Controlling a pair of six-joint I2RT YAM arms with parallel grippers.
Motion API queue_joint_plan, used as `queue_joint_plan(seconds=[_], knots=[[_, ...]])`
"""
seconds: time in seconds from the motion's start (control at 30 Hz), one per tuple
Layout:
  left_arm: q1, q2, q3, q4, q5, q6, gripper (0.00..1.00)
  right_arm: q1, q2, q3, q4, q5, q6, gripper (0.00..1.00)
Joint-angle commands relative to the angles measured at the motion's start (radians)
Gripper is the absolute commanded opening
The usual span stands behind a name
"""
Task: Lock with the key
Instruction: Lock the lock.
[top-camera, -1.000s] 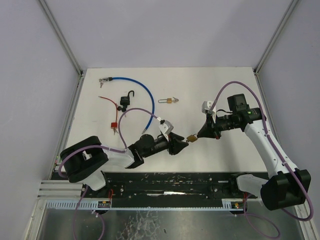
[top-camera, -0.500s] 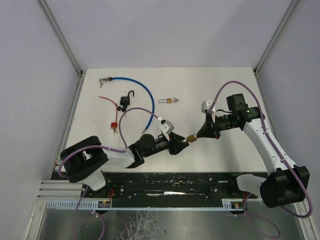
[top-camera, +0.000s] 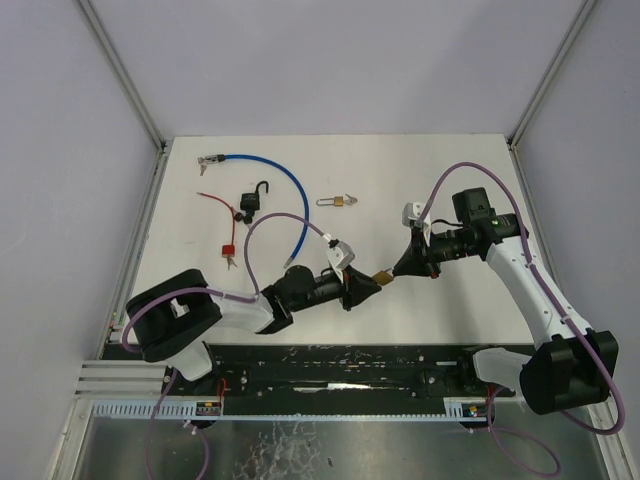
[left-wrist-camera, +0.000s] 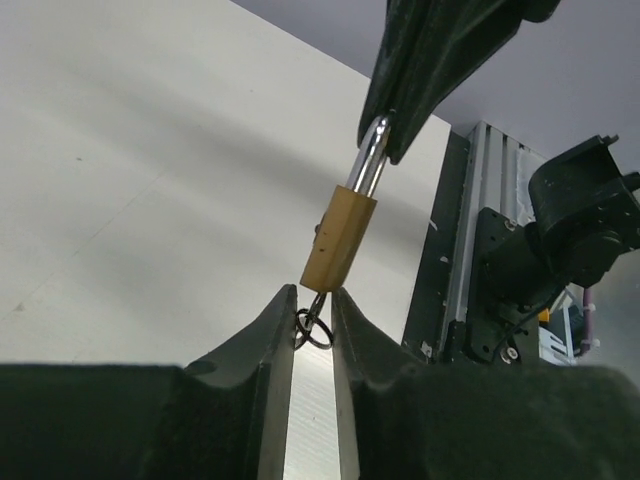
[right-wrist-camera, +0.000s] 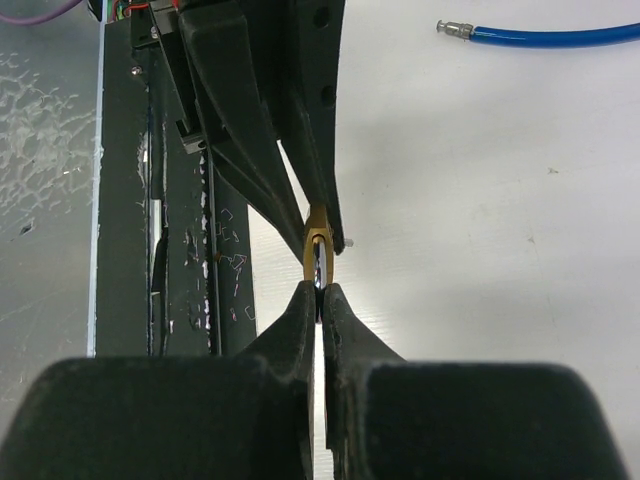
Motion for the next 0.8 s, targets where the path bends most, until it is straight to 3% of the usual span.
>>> queue_joint_plan(seconds=[0.0,0.13,0.43,0.77], knots=[[0.012,-0.007,0.011,0.027,0.077,0.049,0.13,-0.006,-0.005,0.005,-0.018,-0.05,-0.017,0.0],[0.051,-0.016,-0.006,0.039,0.178,0.074,0.0,-0.007,-0.005,0.008,-0.032,-0.057,-0.036,0.0],[0.074,-0.02,-0.042,0.073,0.264,0.182,0.0,-0.006,-0.014,0.014,-0.039,-0.054,-0.043,0.0],[0.079,-0.004,-0.046,0.084,0.279,0.162,0.0,-0.009,-0.025,0.023,-0.032,-0.04,-0.029,0.0]])
